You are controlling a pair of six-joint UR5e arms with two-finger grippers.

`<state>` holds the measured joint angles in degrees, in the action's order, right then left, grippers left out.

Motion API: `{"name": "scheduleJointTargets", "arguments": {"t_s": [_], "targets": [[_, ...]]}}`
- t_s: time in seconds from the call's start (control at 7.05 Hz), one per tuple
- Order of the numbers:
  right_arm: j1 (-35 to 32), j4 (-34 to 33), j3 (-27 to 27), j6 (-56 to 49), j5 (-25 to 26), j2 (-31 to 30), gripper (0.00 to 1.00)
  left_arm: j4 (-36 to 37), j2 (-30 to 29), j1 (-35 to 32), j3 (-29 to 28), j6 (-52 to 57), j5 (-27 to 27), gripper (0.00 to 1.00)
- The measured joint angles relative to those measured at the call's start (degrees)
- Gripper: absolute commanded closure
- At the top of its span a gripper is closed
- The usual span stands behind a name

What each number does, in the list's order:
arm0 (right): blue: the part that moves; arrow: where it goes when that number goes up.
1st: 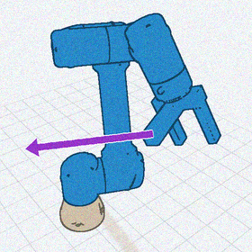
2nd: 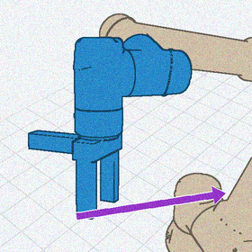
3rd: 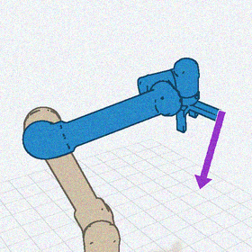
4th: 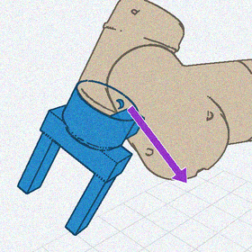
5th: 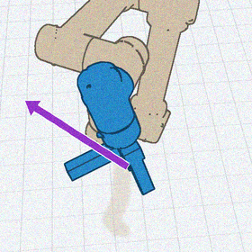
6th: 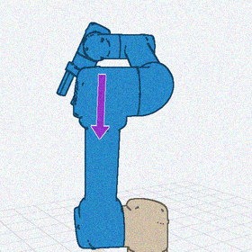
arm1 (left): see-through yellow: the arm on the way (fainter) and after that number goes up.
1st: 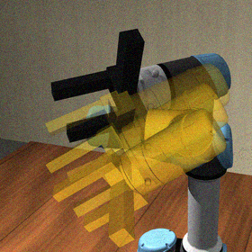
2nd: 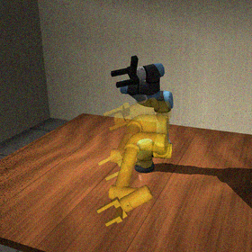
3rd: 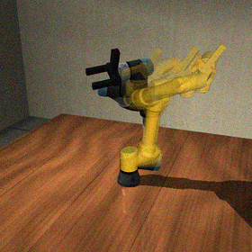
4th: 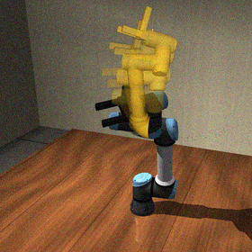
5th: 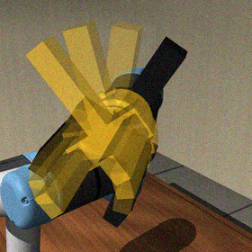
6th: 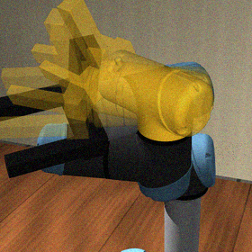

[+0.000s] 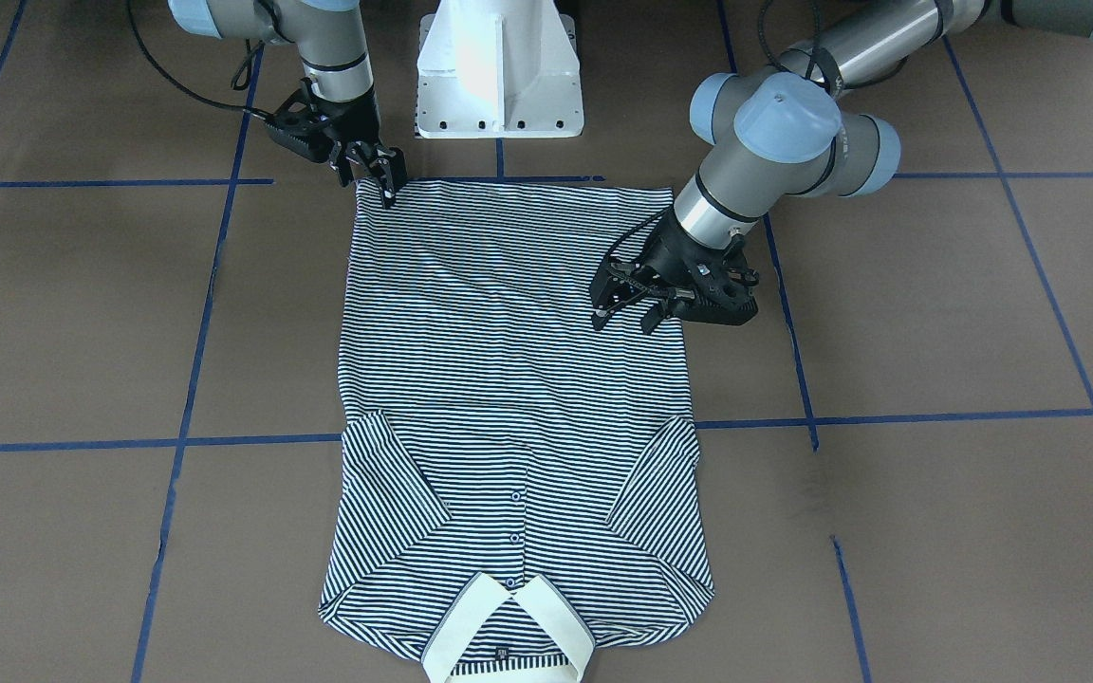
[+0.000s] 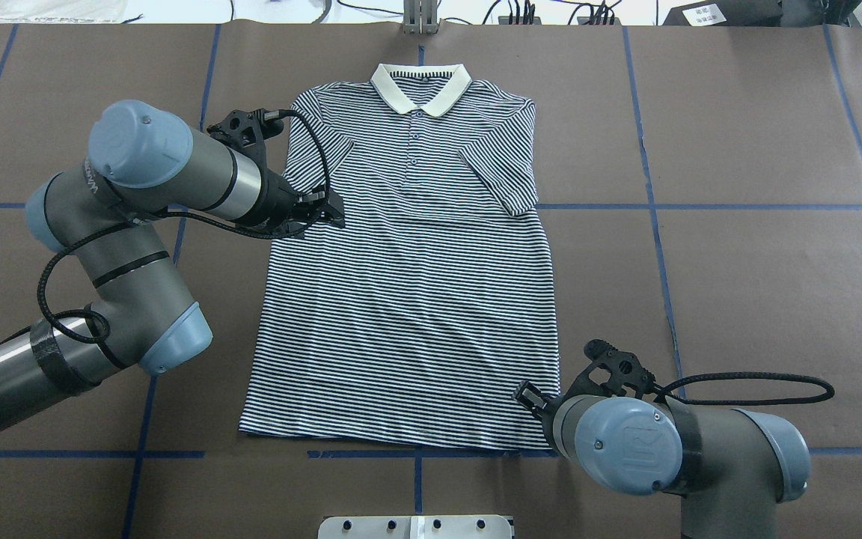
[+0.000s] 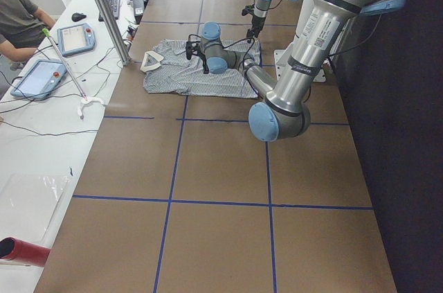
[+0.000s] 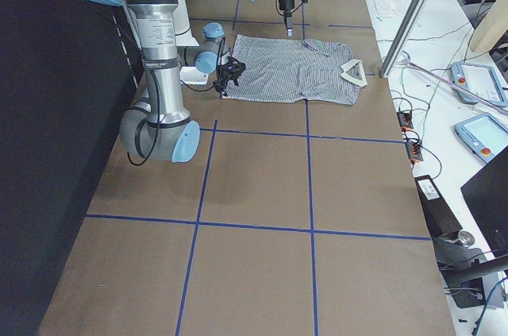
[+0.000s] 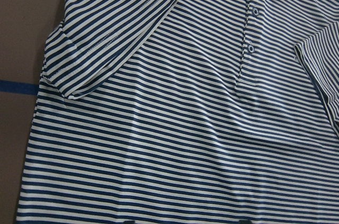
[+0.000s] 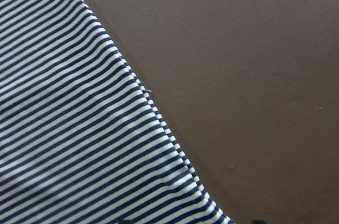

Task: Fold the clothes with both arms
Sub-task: 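Move the right gripper to the hem corner nearest the robot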

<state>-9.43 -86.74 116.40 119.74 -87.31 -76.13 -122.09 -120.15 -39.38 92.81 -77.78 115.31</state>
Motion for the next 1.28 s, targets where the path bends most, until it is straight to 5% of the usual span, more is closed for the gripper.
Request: {"name": "scheduleJointTargets", "arguments": {"t_s": [0.43,0.85,1.28], "targets": [[0.9,0.0,-0.4,0.7,0.0,-0.8,0.47,0.0,0.0,0.0,0.0,0.0,0.0,0.27],[1.2,0.0,-0.4,0.9,-0.1,-1.3,0.96,0.0,0.0,0.0,0.1,-0.1,0.0,0.27],[1.6,0.0,-0.3,1.1,-0.2,-1.4,1.00,0.1,0.1,-0.1,0.5,-0.2,-0.1,0.24]]}}
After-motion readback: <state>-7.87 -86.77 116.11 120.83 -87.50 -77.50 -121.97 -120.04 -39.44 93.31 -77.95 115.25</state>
